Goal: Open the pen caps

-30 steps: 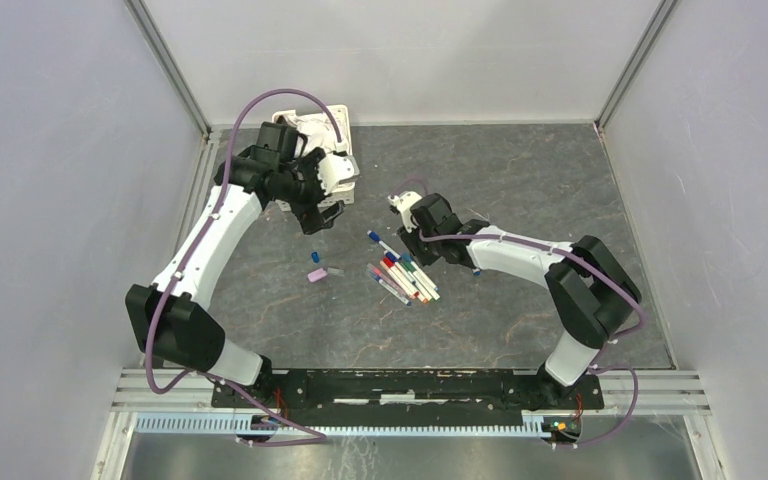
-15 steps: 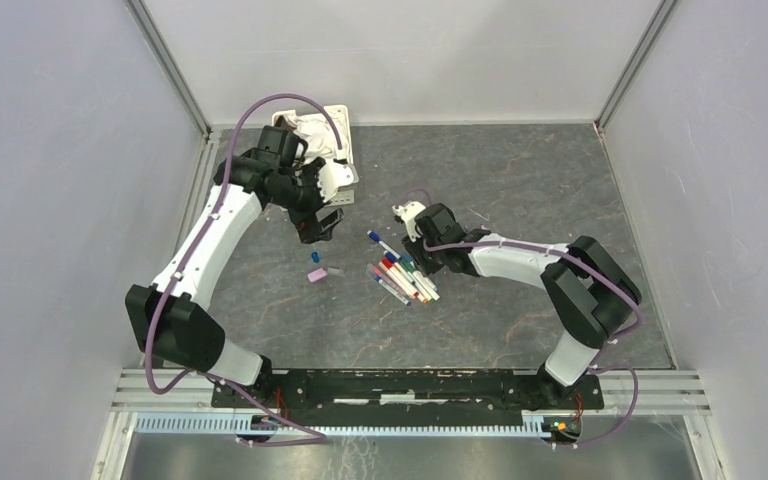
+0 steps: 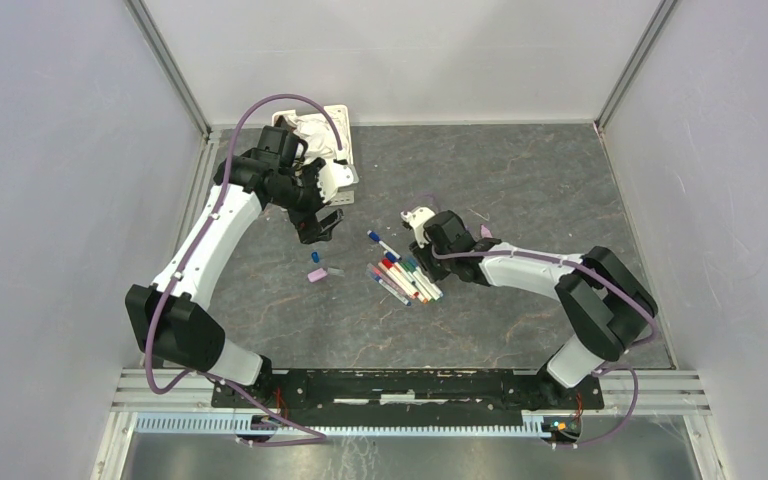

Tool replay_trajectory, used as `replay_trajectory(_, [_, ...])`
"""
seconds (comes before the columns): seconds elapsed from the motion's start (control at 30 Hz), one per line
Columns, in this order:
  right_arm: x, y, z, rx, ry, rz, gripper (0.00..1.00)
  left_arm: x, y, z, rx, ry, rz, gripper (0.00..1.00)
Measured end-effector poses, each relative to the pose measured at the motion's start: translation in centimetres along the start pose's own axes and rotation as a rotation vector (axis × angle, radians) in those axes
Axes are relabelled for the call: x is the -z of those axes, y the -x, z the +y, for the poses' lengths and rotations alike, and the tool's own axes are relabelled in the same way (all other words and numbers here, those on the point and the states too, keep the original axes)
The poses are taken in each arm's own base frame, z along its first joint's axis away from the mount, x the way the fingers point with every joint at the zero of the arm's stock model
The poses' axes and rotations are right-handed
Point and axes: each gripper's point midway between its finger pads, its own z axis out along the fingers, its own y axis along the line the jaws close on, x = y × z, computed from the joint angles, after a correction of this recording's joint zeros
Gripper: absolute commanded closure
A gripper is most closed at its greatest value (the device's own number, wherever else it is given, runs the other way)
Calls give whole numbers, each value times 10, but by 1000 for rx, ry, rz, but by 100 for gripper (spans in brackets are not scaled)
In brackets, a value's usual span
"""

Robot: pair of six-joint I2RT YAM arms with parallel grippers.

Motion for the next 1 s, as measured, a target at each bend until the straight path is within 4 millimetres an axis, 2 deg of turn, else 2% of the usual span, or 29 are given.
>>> replay_trajectory(0.13, [9,-4,0,0,1,19,63,0,0,0,0,0,0,0])
replay_trajectory(0.37, [20,2,2,-8,14,-3,63,0,0,-1,1,-5,-1,0])
replay_trajectory(0.47, [18,-10,3,-10,18,21,63,0,-1,-3,4,-10,3,0])
replay_trajectory(0.5, [17,-19,3,-10,20,41,63,0,-1,-3,5,-12,3,0])
replay_trajectory(0.73, [13,-37,5,-13,27,85,64,1,-3,-6,10,-21,11,0])
replay_trajectory(0.93, [10,-36,2,-16,14,77,71,1,-4,-8,2,-34,14,0])
replay_trajectory(1.0, [8,-34,2,-19,16,70,80,0,-4,-10,-11,-46,8,0])
